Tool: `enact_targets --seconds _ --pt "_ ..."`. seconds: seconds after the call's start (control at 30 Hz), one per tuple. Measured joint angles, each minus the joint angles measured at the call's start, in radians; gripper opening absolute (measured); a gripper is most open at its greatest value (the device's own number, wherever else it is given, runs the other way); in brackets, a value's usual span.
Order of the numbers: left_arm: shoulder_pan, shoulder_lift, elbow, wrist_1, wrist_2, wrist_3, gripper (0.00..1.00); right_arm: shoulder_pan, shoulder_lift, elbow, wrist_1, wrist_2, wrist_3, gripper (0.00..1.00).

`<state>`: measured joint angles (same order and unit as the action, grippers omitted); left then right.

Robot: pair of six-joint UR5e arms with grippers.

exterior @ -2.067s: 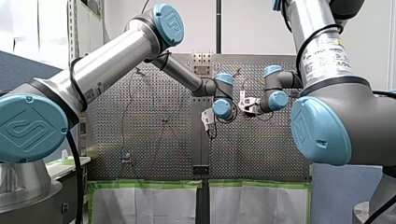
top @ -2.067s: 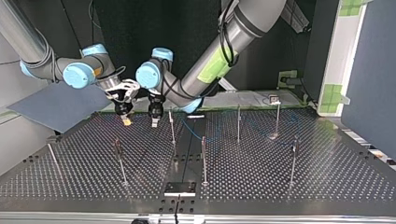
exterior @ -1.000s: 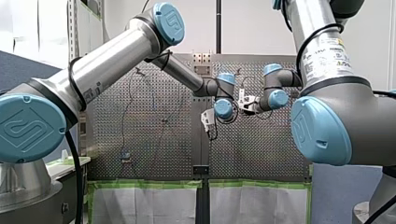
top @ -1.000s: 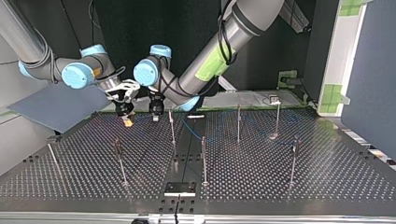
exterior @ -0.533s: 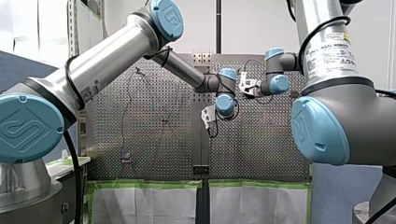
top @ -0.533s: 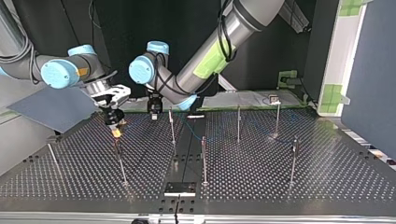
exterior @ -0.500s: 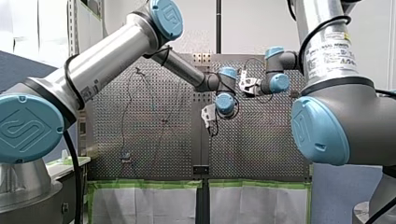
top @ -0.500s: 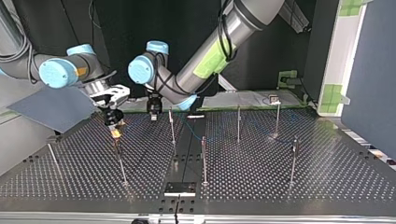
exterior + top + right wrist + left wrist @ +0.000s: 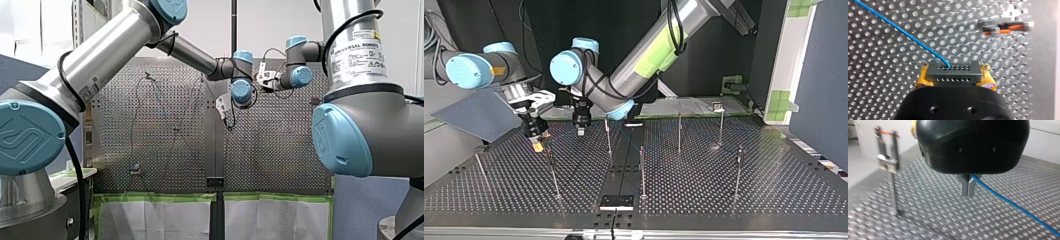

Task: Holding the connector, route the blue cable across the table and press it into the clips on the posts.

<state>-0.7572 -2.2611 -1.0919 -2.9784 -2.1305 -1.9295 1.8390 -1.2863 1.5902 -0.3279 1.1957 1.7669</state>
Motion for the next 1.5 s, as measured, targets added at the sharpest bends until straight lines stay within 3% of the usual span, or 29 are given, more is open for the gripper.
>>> enact_targets --seconds 0.33,0.73,1.2,1.5 --pt "-0.006 0.033 0.005 0.027 0.000 0.041 0.00 -0.004 -0.042 0.000 0.015 0.010 0.009 0.00" --pt "0.009 0.033 0.064 0.045 0.009 0.057 0.00 -0.017 -0.096 -0.028 0.028 0.007 0.035 0.00" --pt "0.047 0.025 0.081 0.084 0.097 0.057 0.00 -0.029 -0.093 -0.038 0.035 0.011 0.037 0.00" --pt "0.082 -0.018 0.111 0.115 0.166 0.057 0.00 -0.043 -0.070 -0.037 0.031 0.011 0.039 0.00"
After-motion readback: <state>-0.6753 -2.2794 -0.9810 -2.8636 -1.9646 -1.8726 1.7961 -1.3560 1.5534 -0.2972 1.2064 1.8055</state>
